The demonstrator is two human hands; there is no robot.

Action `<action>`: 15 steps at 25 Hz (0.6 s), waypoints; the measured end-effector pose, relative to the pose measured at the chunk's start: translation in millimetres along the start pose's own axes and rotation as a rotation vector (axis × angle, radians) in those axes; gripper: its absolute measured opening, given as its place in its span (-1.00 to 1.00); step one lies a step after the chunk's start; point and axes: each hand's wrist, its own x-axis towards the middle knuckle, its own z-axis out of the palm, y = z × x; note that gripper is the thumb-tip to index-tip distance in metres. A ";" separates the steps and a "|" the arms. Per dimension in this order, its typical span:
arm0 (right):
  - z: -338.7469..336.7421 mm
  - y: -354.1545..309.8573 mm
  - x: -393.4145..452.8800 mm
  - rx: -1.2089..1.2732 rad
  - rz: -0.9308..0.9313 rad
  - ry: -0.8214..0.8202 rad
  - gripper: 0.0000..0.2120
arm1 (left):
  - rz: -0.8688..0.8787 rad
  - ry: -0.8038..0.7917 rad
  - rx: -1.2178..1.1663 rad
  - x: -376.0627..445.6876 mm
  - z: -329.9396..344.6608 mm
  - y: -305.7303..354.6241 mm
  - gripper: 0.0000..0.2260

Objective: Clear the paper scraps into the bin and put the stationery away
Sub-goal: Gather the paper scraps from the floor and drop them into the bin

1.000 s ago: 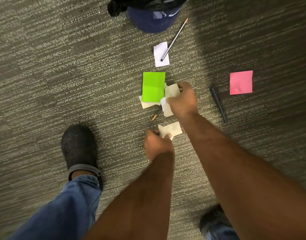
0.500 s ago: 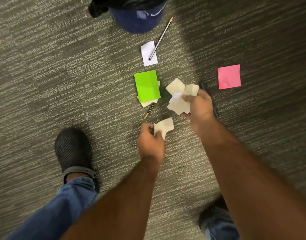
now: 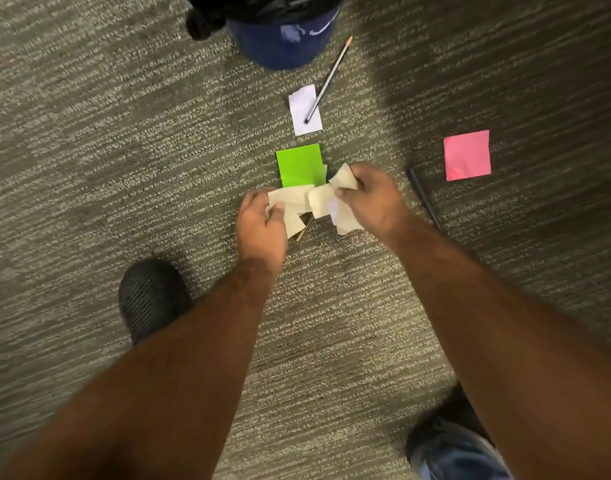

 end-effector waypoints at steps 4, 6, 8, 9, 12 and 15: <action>21.0 -12.8 12.3 0.044 0.016 -0.006 -0.74 | -0.202 0.020 -0.238 22.2 7.3 19.1 -0.64; 23.1 -10.8 14.0 0.154 0.073 0.028 -0.76 | -0.177 -0.004 -0.243 26.5 7.7 32.5 -0.84; 19.4 -9.7 11.8 0.261 0.103 0.040 -0.79 | -0.169 -0.026 -0.255 29.4 6.5 41.0 -0.87; 17.2 -7.7 11.0 0.308 0.111 0.048 -0.81 | -0.159 -0.024 -0.263 29.7 5.4 44.8 -0.85; 11.0 -2.6 7.2 0.439 0.109 0.091 -0.82 | -0.044 -0.079 -0.220 34.0 5.3 50.4 -0.91; 3.8 5.5 6.0 0.558 0.134 0.192 -0.80 | -0.072 -0.097 -0.298 32.8 8.8 57.6 -0.83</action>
